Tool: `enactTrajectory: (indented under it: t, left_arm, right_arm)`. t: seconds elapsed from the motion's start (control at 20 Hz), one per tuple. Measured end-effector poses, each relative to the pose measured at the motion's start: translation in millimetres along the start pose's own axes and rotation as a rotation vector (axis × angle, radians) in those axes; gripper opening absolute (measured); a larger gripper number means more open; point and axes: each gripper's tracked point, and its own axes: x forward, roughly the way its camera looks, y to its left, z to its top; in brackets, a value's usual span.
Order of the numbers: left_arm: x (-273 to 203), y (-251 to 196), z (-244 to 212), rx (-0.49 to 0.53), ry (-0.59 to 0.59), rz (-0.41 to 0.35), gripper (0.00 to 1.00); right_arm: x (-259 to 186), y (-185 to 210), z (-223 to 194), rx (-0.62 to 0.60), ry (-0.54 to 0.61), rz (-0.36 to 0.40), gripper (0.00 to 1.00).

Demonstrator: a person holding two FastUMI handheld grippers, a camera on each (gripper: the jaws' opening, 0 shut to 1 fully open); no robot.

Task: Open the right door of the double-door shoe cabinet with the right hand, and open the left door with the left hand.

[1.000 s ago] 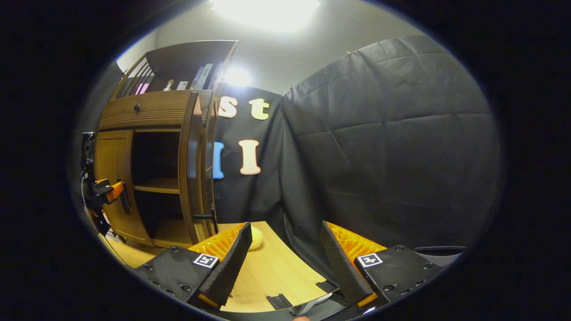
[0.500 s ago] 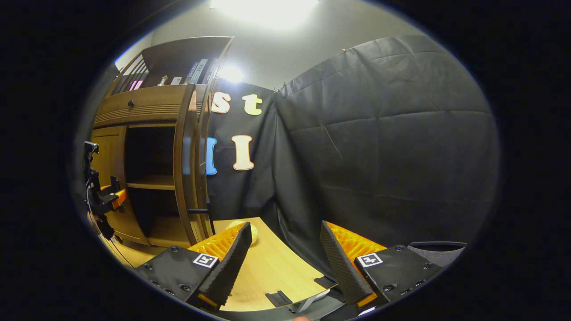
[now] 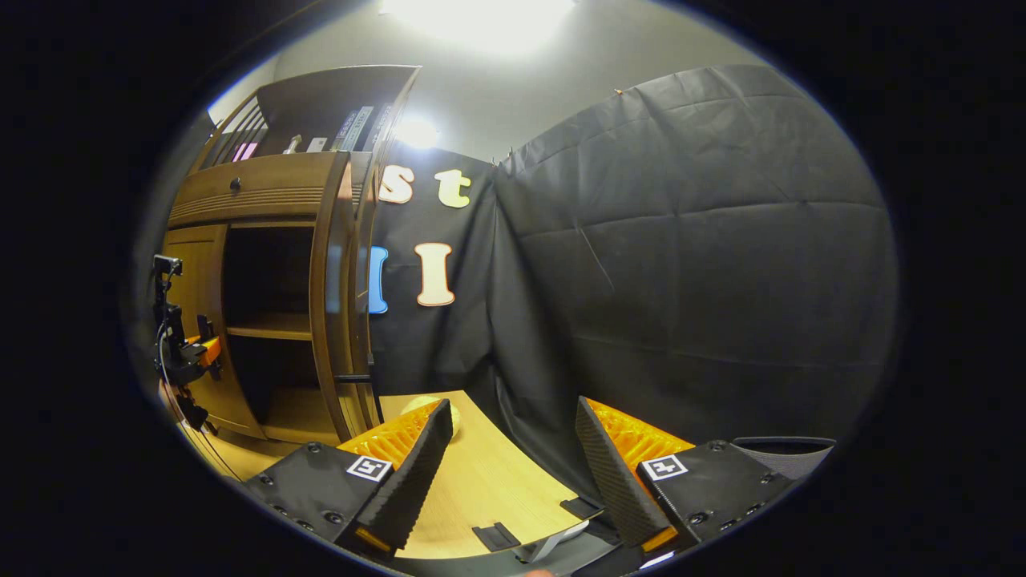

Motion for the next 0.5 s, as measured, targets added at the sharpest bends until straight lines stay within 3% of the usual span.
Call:
enactTrajectory:
  t: [0.1,0.5]
  left_arm:
    - [0,0,-1,-0.008,0.020,0.011,0.24]
    - [-27,3,1,-0.027,0.036,0.031,0.24]
  right_arm:
    - [0,-2,0,0.000,0.001,0.003,0.97]
    - [-5,-7,1,0.014,-0.009,0.040,0.94]
